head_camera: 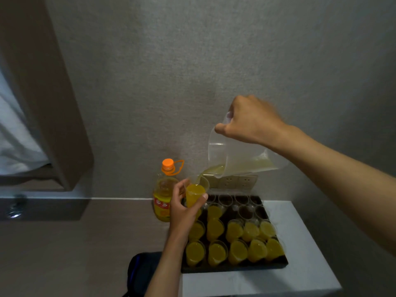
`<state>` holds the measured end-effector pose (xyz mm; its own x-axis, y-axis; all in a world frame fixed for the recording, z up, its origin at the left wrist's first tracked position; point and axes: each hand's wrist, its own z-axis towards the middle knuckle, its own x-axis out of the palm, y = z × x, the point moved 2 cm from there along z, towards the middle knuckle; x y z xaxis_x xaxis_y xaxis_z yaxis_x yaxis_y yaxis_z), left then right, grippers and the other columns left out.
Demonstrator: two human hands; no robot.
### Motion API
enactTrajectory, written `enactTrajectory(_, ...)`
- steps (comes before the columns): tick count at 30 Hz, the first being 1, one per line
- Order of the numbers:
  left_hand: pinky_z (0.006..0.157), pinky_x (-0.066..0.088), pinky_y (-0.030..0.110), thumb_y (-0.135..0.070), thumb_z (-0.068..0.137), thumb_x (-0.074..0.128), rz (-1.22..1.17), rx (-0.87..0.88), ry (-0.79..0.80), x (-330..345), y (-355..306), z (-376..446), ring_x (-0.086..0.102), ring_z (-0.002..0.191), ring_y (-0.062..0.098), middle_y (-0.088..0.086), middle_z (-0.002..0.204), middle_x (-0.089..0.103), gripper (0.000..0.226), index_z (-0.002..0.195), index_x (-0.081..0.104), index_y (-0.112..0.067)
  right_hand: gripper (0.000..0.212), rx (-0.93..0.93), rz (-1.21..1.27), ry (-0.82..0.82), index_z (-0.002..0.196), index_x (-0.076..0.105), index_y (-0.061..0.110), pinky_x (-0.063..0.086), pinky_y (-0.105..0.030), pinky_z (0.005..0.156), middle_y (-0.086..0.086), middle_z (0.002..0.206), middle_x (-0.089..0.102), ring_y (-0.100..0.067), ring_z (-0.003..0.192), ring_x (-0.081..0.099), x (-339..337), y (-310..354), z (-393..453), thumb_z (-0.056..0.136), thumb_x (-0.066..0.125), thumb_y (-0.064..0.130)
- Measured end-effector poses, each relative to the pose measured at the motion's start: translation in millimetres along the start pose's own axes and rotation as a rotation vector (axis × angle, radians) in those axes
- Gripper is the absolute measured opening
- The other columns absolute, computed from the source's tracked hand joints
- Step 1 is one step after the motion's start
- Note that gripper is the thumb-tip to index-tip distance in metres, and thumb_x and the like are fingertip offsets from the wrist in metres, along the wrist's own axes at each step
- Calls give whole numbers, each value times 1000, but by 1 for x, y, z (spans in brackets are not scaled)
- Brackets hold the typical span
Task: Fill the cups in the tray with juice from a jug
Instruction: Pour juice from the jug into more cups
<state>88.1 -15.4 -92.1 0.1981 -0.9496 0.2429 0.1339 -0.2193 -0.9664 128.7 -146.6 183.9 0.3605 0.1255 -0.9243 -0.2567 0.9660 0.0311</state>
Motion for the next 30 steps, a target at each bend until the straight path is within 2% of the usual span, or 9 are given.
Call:
enactTrajectory(3, 90, 51, 21, -20, 79, 87, 3, 0, 2, 1, -1, -1, 59, 115, -4, -27, 121, 64, 55, 125, 61, -35, 42, -3, -3, 1, 84, 73, 8, 46, -33, 64, -9, 84, 73, -28, 73, 65, 1, 0, 0, 83, 71, 50)
enactTrajectory(10, 82, 50, 9, -17, 81, 85, 4, 15, 11, 1, -2, 0, 58, 111, -8, -30, 117, 64, 55, 127, 60, -31, 38, -19, 11, 16, 70, 66, 10, 43, -33, 62, -5, 69, 66, -26, 66, 62, 3, 1, 0, 83, 71, 46)
enactTrajectory(13, 83, 51, 11, -16, 80, 86, 3, 17, 13, 1, -2, 0, 59, 111, -6, -29, 117, 65, 55, 127, 60, -31, 40, -23, 15, 23, 70, 65, 8, 40, -32, 59, -4, 64, 62, -25, 63, 61, 1, 1, 1, 84, 71, 45)
enactTrajectory(21, 90, 53, 23, -19, 79, 87, -11, -1, 19, 1, 1, 2, 61, 115, 0, -21, 121, 67, 56, 125, 60, -37, 37, -46, -3, 32, 70, 65, 13, 42, -33, 66, -2, 68, 64, -24, 66, 61, 2, 6, 0, 84, 70, 47)
enactTrajectory(24, 95, 53, 29, -17, 79, 87, -2, 2, 10, 1, 3, 3, 60, 117, 3, -18, 124, 66, 56, 125, 61, -35, 37, -55, -31, 40, 69, 63, 15, 39, -32, 63, -2, 66, 61, -25, 66, 60, 1, 9, 0, 84, 69, 48)
enactTrajectory(28, 95, 52, 28, -17, 79, 87, 8, 5, 19, 2, 3, 3, 59, 119, 4, -16, 125, 66, 57, 125, 60, -35, 36, -59, -53, 50, 68, 61, 15, 38, -33, 65, -4, 68, 60, -32, 72, 60, 2, 12, 0, 81, 68, 48)
enactTrajectory(30, 95, 52, 28, -19, 78, 88, 7, 4, 25, 3, 2, 2, 59, 118, 3, -17, 124, 66, 57, 125, 60, -36, 35, -82, -56, 44, 72, 63, 16, 40, -34, 68, -9, 77, 65, -36, 81, 63, 4, 15, 0, 80, 68, 49)
